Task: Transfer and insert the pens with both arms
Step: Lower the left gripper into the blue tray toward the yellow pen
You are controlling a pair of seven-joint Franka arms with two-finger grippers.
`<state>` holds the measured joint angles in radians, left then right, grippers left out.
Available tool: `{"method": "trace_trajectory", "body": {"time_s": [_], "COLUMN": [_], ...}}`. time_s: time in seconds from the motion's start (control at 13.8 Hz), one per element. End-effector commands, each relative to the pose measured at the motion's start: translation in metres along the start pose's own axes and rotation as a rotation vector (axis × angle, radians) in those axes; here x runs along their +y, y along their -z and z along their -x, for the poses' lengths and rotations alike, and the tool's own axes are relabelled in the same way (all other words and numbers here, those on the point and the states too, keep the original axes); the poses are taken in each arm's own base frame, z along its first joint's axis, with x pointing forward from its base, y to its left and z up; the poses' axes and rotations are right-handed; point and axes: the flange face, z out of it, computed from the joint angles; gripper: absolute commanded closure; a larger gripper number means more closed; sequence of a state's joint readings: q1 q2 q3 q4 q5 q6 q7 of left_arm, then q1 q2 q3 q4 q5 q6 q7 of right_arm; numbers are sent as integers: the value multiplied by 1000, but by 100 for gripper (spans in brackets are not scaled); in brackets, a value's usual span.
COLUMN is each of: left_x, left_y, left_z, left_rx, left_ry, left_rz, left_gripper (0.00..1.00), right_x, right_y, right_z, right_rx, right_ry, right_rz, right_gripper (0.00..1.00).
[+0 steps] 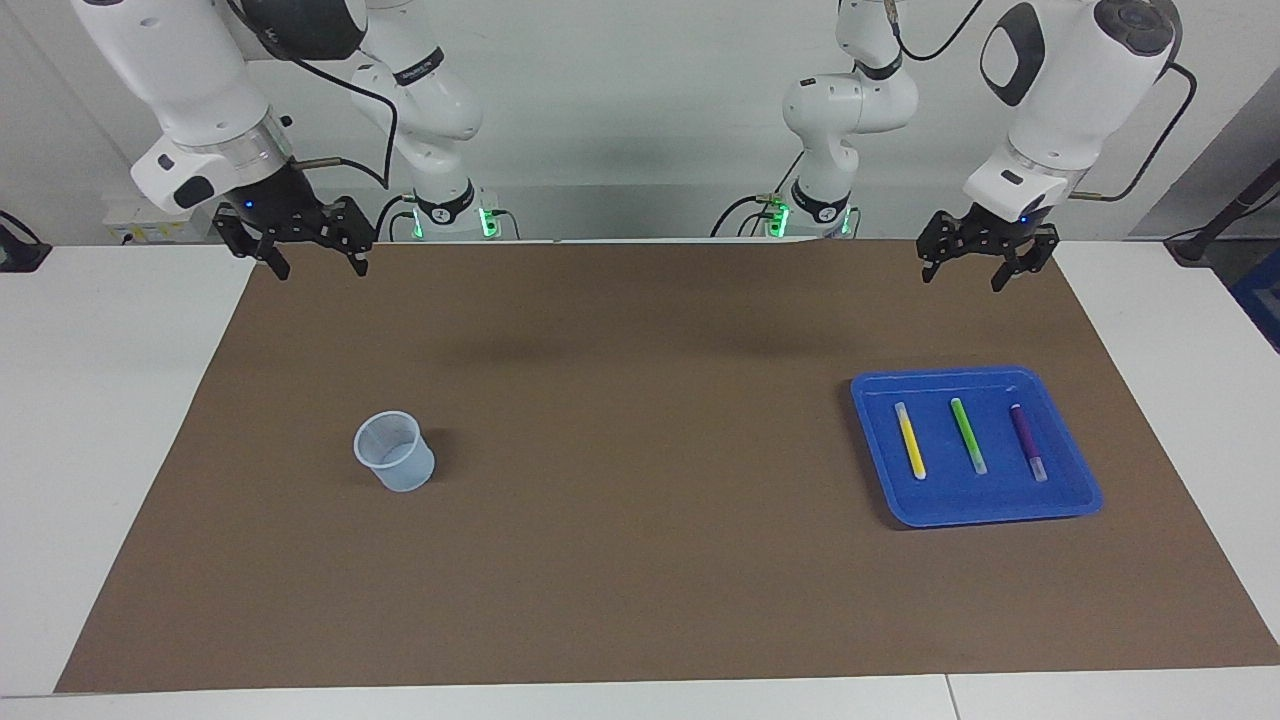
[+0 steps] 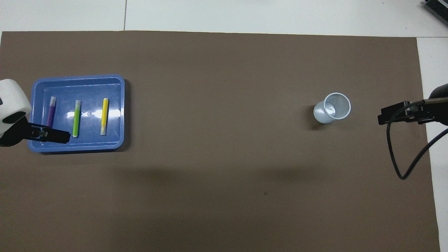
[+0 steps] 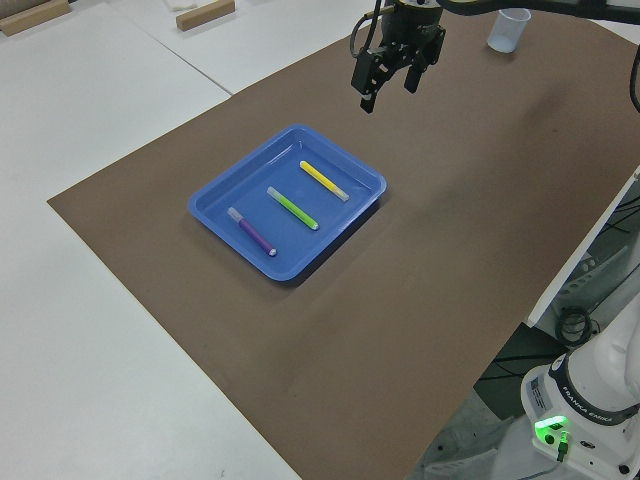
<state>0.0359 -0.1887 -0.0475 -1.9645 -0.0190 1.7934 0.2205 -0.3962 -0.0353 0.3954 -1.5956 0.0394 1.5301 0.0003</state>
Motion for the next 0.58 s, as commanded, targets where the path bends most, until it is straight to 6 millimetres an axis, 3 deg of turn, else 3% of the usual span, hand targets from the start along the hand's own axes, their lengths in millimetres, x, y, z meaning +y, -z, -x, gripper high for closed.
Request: {"method": "trace_trajectory", "body": {"time_s": [0.0, 0.51], "left_x": [-11, -29], "left_y": [-19, -93], "left_z": [11, -28], "left_rx": [16, 58], "left_ry": [-6, -37], "left_rz": [4, -3], "left_gripper": [0, 8], "right_x": [2, -3], "right_y": [3, -6], "right_z": [11, 17], "right_rx": [-7, -3], "right_ry": [32, 97], "right_rz": [26, 35], "right_gripper": [0, 0]}}
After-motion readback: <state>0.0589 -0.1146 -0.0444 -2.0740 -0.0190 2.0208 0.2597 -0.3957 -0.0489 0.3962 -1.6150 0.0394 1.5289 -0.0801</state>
